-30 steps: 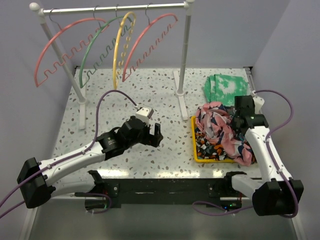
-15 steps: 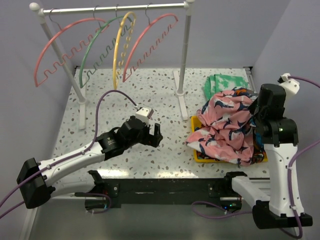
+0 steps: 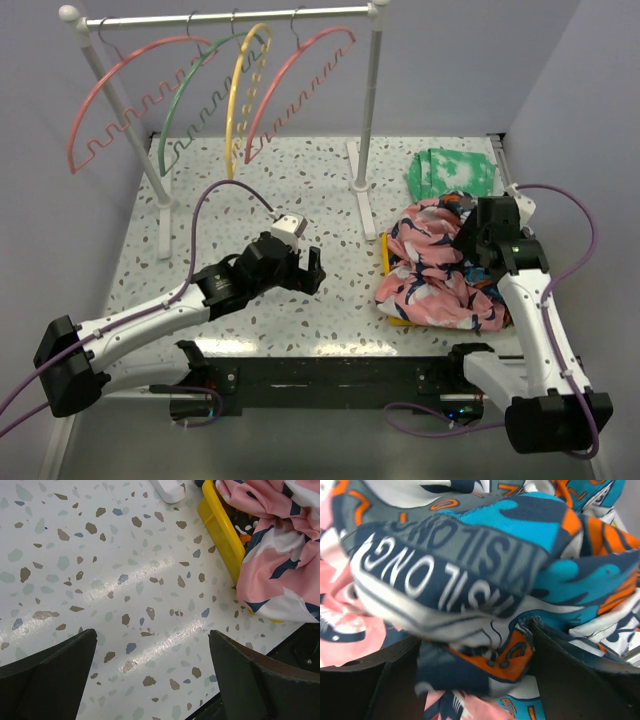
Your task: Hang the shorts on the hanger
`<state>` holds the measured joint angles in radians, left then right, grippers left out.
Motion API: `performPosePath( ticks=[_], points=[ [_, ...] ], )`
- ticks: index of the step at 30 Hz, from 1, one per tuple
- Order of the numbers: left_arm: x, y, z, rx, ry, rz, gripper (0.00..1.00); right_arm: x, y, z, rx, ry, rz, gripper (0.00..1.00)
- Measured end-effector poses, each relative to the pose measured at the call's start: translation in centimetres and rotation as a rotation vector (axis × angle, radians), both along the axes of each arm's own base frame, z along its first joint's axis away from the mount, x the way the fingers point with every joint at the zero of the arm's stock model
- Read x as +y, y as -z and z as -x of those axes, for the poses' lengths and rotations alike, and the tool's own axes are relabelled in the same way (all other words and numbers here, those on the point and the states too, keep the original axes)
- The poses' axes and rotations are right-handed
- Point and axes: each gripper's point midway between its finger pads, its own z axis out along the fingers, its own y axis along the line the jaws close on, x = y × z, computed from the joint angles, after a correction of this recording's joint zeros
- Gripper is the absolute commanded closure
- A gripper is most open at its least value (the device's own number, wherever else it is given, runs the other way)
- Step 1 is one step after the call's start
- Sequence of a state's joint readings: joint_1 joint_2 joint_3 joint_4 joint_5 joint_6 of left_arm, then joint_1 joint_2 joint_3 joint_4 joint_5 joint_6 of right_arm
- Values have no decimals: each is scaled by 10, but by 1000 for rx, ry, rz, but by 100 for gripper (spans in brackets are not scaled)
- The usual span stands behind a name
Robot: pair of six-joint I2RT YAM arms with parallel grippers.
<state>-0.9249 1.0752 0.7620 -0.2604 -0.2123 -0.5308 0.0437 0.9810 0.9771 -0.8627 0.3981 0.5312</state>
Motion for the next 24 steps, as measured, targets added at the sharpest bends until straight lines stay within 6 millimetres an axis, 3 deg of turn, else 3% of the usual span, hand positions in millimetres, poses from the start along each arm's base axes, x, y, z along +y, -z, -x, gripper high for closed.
performPosePath(
  ticks=[2,8,11,15,20,21,24],
  points=[
    [0,0,0,1,0,-1,0,0,-14,2,-42,0,-3,23],
    [0,2,0,3,0,-5,0,-6,-83,11,-235,26,14,5],
    [0,2,0,4,0,-5,0,-18,-99,19,-267,75,60,1],
    [0,3,0,6,1,-8,0,-32,-96,15,-226,136,123,1],
    [0,4,2,13,8,-9,0,-37,-69,-20,-147,167,140,2],
    [0,4,2,15,10,-9,0,-37,-62,-29,-132,171,134,6],
    [-1,4,3,17,15,-7,0,-35,-41,-52,-93,180,107,62]
  ],
)
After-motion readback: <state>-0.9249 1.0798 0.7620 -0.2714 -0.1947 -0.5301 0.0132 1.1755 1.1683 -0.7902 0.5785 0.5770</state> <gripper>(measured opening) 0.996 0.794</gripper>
